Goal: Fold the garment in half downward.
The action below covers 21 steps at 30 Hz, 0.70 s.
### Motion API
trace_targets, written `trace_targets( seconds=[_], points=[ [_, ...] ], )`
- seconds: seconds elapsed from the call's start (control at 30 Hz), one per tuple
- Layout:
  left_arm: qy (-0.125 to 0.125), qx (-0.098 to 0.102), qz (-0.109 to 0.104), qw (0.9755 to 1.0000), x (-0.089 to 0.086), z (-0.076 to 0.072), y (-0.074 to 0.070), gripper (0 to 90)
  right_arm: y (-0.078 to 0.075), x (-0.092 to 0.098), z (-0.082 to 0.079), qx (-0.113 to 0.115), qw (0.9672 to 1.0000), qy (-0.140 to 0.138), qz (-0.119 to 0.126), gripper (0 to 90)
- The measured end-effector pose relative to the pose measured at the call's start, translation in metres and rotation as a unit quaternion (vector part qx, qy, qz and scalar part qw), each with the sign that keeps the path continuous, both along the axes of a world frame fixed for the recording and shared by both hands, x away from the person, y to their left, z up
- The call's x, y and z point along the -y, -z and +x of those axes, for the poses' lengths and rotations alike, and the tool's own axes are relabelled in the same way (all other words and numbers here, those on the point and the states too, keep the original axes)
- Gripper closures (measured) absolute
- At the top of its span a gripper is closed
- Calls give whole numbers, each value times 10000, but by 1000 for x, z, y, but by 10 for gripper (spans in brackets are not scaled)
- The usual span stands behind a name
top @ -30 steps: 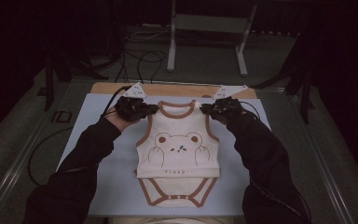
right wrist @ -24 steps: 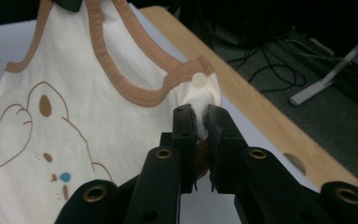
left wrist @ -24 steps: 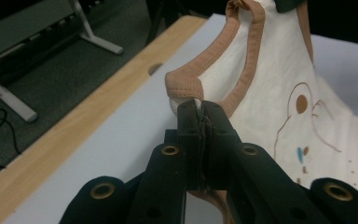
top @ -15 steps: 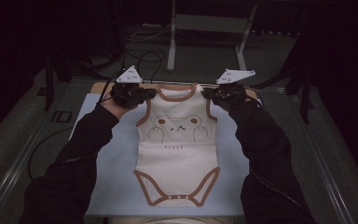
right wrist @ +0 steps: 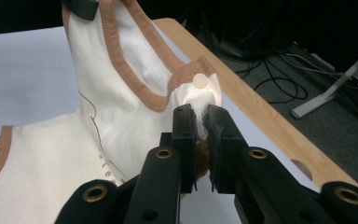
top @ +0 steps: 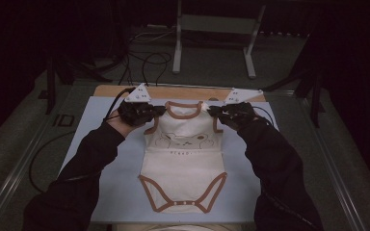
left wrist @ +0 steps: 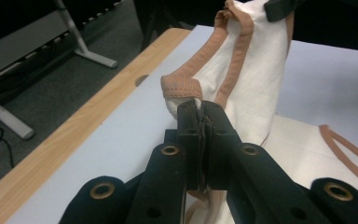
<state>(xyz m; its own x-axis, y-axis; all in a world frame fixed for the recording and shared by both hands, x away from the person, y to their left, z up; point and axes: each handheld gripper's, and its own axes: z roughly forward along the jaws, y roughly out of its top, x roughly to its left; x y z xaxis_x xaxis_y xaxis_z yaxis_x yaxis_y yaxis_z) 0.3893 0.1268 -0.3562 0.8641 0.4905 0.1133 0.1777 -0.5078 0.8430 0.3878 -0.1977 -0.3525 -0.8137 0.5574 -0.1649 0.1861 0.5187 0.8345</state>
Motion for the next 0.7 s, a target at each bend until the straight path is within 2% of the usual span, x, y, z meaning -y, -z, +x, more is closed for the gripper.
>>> trace_targets(
  seconds=[0.27,0.47,0.7],
  points=[
    [136,28,41,9999,1,-17,4,877,10,6,-17,-36,9999,-88,49,831],
    [272,-31,84,9996,1,-27,5,877,16,9,-29,-64,9998,-172,105,830],
    [370,-93,94,9992,3,-38,13,877,25,10,-40,-121,9996,-230,124,830]
  ],
)
